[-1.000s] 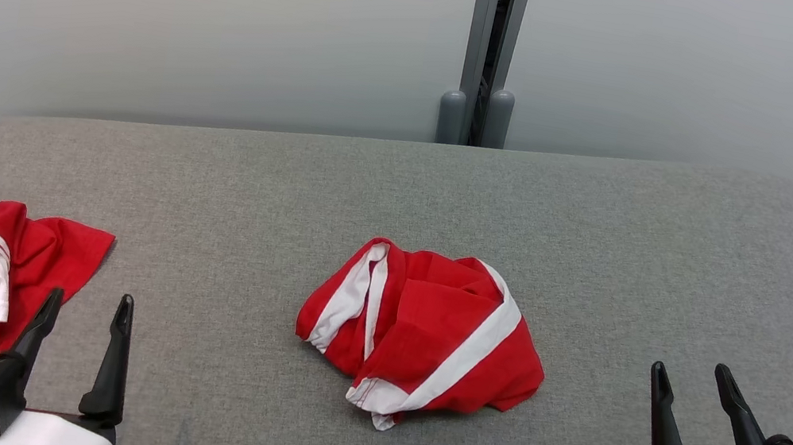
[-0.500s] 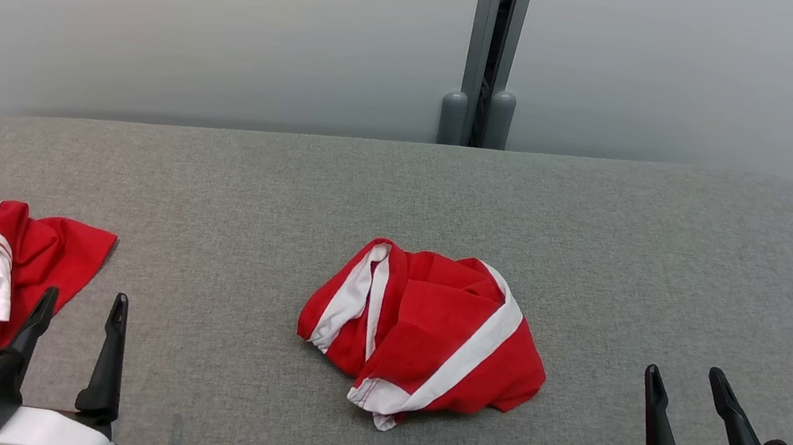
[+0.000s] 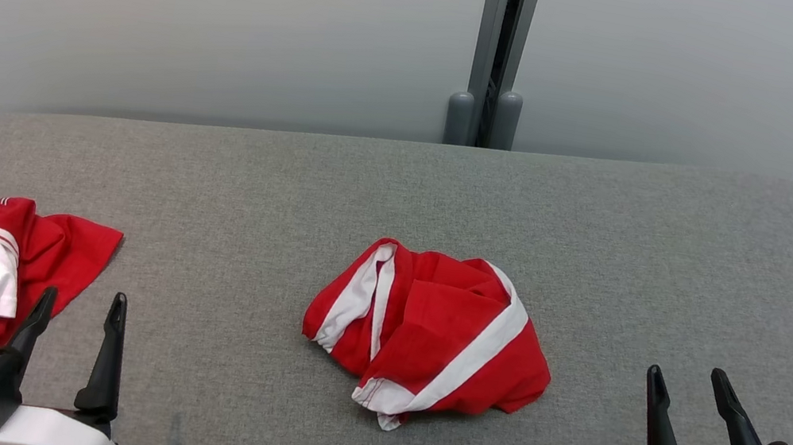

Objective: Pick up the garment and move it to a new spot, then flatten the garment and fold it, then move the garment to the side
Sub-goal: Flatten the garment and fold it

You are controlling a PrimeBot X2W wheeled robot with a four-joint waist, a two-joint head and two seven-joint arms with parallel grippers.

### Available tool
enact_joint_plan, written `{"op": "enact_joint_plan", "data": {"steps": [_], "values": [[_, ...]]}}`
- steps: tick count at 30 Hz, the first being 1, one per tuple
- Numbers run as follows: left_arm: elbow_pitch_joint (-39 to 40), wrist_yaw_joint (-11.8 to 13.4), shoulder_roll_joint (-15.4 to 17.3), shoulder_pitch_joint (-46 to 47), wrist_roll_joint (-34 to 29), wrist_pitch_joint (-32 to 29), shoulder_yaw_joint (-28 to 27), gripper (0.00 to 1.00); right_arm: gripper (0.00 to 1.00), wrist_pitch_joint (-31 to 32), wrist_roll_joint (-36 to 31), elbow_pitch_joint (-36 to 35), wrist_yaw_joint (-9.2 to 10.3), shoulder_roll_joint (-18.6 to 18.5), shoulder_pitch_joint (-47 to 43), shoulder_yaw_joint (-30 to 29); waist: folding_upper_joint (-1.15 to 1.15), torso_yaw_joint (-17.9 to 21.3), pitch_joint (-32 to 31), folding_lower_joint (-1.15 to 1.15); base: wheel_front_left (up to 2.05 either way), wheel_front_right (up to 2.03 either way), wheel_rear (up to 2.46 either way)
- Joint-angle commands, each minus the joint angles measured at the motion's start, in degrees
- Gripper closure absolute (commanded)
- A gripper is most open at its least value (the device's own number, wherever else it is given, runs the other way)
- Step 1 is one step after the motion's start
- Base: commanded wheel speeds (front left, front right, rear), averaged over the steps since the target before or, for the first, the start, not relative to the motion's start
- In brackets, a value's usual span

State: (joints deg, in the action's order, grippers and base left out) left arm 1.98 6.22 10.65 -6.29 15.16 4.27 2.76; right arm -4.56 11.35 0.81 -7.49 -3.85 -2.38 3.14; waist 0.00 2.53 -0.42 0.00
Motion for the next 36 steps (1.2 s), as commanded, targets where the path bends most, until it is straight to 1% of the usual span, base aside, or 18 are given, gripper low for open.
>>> {"op": "enact_joint_plan", "data": {"steps": [1,11,14,17,22,24,29,35,36], "values": [[-0.14,0.26,0.46,1.00,0.34,0.36,0.02,0.00,0.00,0.13,-0.25,-0.29,-0.01,-0.08,-0.24,-0.14,0.00,-0.06,0.07,0.00,0.00,0.00,0.00],[-0.08,0.30,0.78,1.52,0.41,0.55,0.43,0.00,0.00,-0.20,-0.03,-0.39,-0.01,0.11,-0.08,-0.20,0.00,-0.22,0.79,0.00,0.00,0.00,0.00],[0.93,-1.59,0.42,3.02,0.65,-1.02,2.80,0.00,0.00,-0.23,0.00,-0.61,-0.01,0.09,0.24,-0.43,0.00,-0.44,1.66,0.00,0.00,0.00,0.00],[2.38,-4.27,-0.21,5.22,0.71,-4.07,7.06,0.00,0.00,-0.10,0.03,-0.93,-0.01,-0.09,1.10,-0.35,0.00,-0.39,3.08,0.00,0.00,0.00,0.00],[2.08,-9.02,-1.93,8.44,2.04,-11.85,14.62,0.00,0.00,-0.68,0.16,-1.08,-0.01,-0.31,2.50,0.06,0.00,0.43,6.38,0.00,0.00,0.00,0.00],[1.50,-10.28,-2.30,9.46,2.69,-14.27,17.03,0.00,0.00,-0.85,0.27,-1.09,-0.01,-0.25,3.33,0.32,0.00,1.08,8.03,0.00,0.00,0.00,0.00],[-0.73,-12.20,-2.58,11.60,4.14,-18.88,21.67,0.00,0.00,-1.80,0.67,-0.56,-0.01,-0.23,5.22,1.08,0.00,2.86,11.92,0.00,0.00,0.00,0.00],[-2.91,-12.89,-2.01,14.15,5.12,-20.12,23.68,0.00,0.00,-3.39,0.93,0.86,-0.01,-0.13,7.06,1.16,0.00,4.39,15.16,0.00,0.00,0.00,0.00],[-3.25,-13.02,-1.84,14.56,5.30,-20.37,23.91,0.48,0.00,-3.51,0.99,1.12,-0.01,-0.10,7.37,1.26,0.00,4.58,15.46,0.00,0.00,0.00,0.00]]}}
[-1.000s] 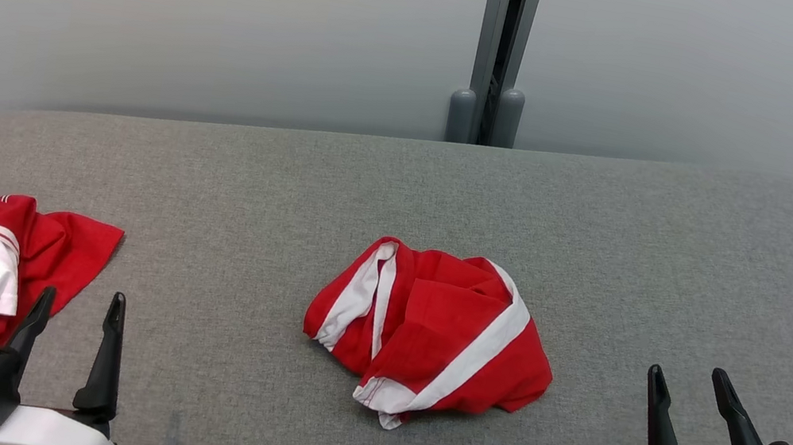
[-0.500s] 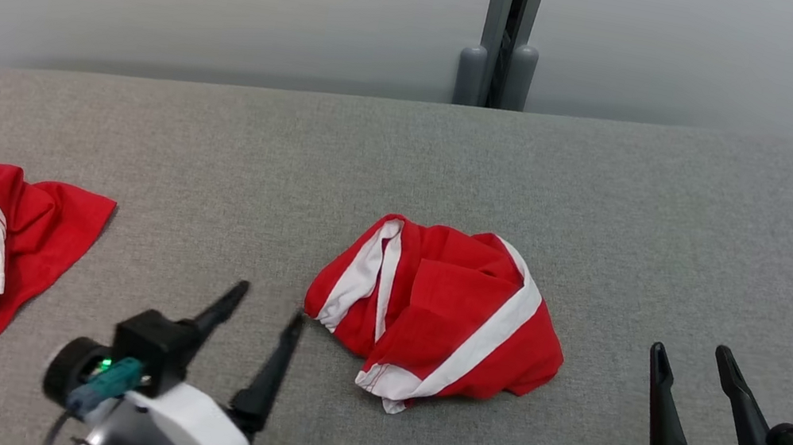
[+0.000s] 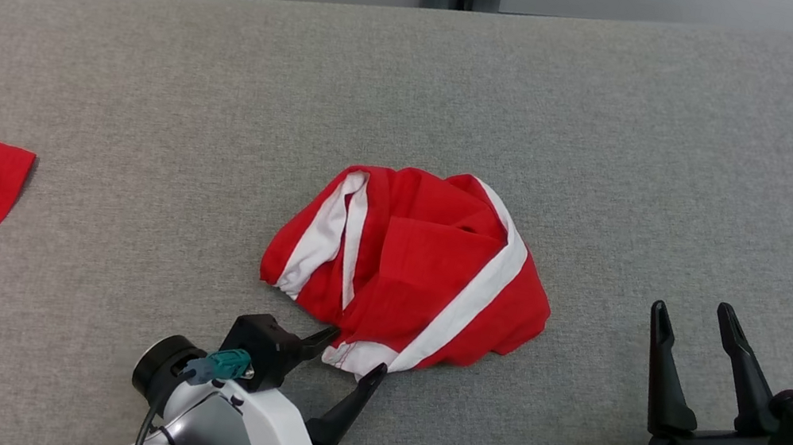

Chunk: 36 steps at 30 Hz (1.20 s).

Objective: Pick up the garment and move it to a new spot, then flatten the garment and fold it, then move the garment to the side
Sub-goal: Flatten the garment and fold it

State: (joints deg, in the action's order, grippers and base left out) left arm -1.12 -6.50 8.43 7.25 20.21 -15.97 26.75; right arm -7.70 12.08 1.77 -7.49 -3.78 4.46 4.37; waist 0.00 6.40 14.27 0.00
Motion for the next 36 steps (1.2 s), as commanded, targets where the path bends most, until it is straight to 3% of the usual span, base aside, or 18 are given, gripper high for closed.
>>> {"op": "enact_joint_plan", "data": {"steps": [1,16,24,36], "values": [[-0.52,-0.39,0.53,1.23,0.47,-0.50,0.30,1.00,0.00,-0.67,0.33,0.36,-0.01,-0.14,0.84,0.06,0.00,0.87,1.00,0.00,0.00,0.00,0.00],[8.66,-0.50,1.46,7.16,3.42,2.00,-0.13,1.00,0.00,-2.23,0.18,2.52,-0.01,0.20,2.39,-1.29,0.00,0.98,0.27,0.00,0.00,0.00,0.00],[16.47,3.15,3.00,7.53,3.50,4.34,-5.87,1.00,0.00,-2.60,0.02,2.54,-0.01,0.41,1.57,-2.73,0.00,-0.11,-0.84,0.00,0.00,0.00,0.00],[21.91,11.65,6.84,0.39,3.65,6.19,-18.96,1.00,0.00,-2.08,-0.55,1.71,-0.01,0.58,1.33,-3.53,0.00,-2.51,-1.29,0.00,0.00,0.00,0.00]]}}
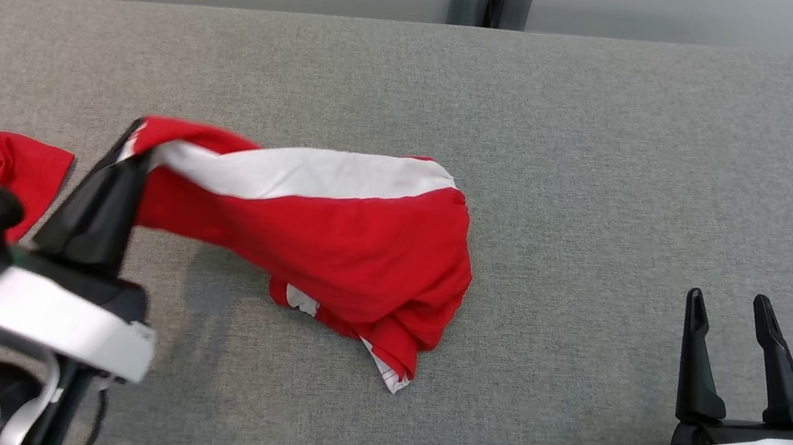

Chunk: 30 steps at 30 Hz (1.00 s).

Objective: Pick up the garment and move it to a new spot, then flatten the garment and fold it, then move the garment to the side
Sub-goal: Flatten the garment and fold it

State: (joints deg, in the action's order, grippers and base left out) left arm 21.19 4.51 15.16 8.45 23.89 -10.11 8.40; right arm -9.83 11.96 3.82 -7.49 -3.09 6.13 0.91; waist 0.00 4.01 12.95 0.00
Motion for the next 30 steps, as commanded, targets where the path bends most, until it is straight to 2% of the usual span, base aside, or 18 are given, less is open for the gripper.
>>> {"op": "enact_joint_plan", "data": {"steps": [1,4,7,12,18,19,20,21,25,30], "values": [[-1.03,1.43,0.42,-1.94,-0.17,0.71,-1.77,1.00,0.00,0.08,-0.45,-0.34,-0.01,-0.11,-0.39,-0.04,0.00,-0.21,0.03,0.00,0.00,0.00,0.00],[-3.49,2.69,-1.04,-5.32,2.42,2.07,-3.82,1.00,0.00,0.31,-0.40,-0.42,-0.01,-0.09,-0.53,0.11,0.00,-0.55,0.16,0.00,0.00,0.00,0.00],[-7.69,2.88,-3.14,-8.07,5.77,3.56,-5.22,1.00,0.00,0.65,-0.38,-0.43,-0.01,-0.11,-0.53,0.28,0.00,-0.89,0.22,0.00,0.00,0.00,0.00],[-17.03,0.46,-6.49,-9.71,11.05,5.60,-5.43,1.00,0.00,1.08,-0.42,-0.46,-0.01,-0.11,-0.33,0.67,0.00,-1.39,0.36,0.00,0.00,0.00,0.00],[-26.94,-2.97,-8.09,-7.56,15.16,6.98,-5.37,1.00,0.00,1.47,-0.09,-0.45,-0.01,-0.41,-0.68,1.02,0.00,-1.98,0.31,0.00,0.00,0.00,0.00],[-28.01,-3.19,-8.04,-7.19,15.32,7.30,-5.49,0.71,0.00,1.51,-0.01,-0.47,-0.01,-0.41,-0.75,1.04,0.00,-2.10,0.29,0.00,0.00,0.00,0.00],[-28.01,-3.19,-8.04,-7.19,15.32,7.30,-5.49,0.71,0.00,1.51,-0.01,-0.47,-0.01,-0.41,-0.75,1.04,0.00,-2.10,0.29,0.00,0.00,0.00,0.00],[-29.07,-3.46,-7.97,-6.90,15.44,7.62,-5.63,0.00,0.00,1.57,-0.02,-0.50,-0.01,-0.45,-0.74,1.04,0.00,-2.21,0.26,0.00,0.00,0.00,0.00],[-31.04,-3.06,-7.82,-5.61,14.82,10.32,-6.67,0.00,0.00,1.91,0.03,-0.72,-0.01,-0.67,-0.78,0.98,0.00,-2.58,-0.17,0.00,0.00,0.00,0.00],[-28.09,-0.43,-6.52,-4.22,8.59,17.93,-6.75,0.00,0.00,2.18,-0.37,-1.41,-0.01,-1.01,-1.09,0.45,0.00,-2.92,-1.74,0.00,0.00,0.00,0.00]]}}
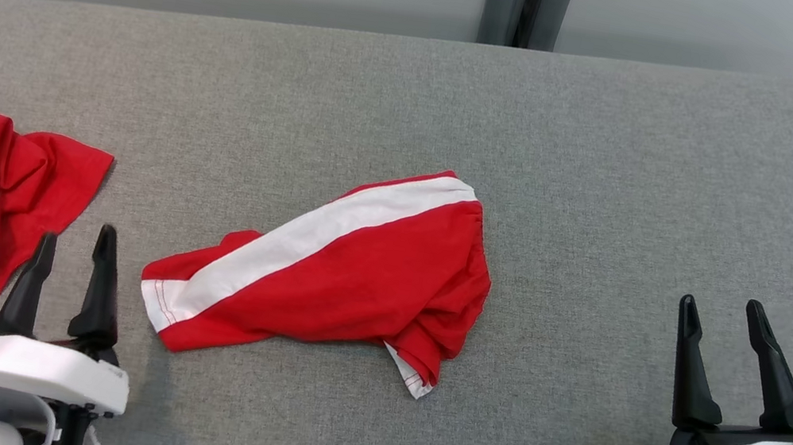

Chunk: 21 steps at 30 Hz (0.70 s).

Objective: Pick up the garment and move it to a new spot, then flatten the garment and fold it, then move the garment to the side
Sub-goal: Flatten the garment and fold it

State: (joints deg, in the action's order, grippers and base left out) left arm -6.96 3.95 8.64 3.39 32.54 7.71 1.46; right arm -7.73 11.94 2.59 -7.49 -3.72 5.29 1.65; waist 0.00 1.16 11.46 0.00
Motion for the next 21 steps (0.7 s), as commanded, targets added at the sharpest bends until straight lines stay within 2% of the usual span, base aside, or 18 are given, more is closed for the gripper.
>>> {"op": "enact_joint_plan", "data": {"steps": [1,7,14,21], "values": [[1.07,0.51,0.25,1.12,-1.40,1.09,0.54,0.00,0.00,0.16,-0.40,-0.34,-0.01,-0.45,-0.35,-0.40,0.00,-0.15,-0.56,0.00,0.00,0.00,0.00],[8.38,3.29,1.12,1.23,-8.82,3.62,3.86,0.00,0.00,0.81,-0.86,-1.00,-0.01,-0.78,-0.90,-0.48,0.00,-0.23,-2.82,0.00,0.00,0.00,0.00],[13.12,4.93,4.14,-1.59,-14.97,0.37,7.44,0.00,0.00,1.78,-1.03,-1.45,-0.01,-0.69,-2.45,0.03,0.00,-0.17,-5.68,0.00,0.00,0.00,0.00],[13.53,5.37,4.94,-5.28,-14.91,-1.58,8.16,0.00,0.00,2.64,-0.62,-1.77,-0.01,-0.41,-4.58,0.72,0.00,-0.06,-7.73,0.00,0.00,0.00,0.00]]}}
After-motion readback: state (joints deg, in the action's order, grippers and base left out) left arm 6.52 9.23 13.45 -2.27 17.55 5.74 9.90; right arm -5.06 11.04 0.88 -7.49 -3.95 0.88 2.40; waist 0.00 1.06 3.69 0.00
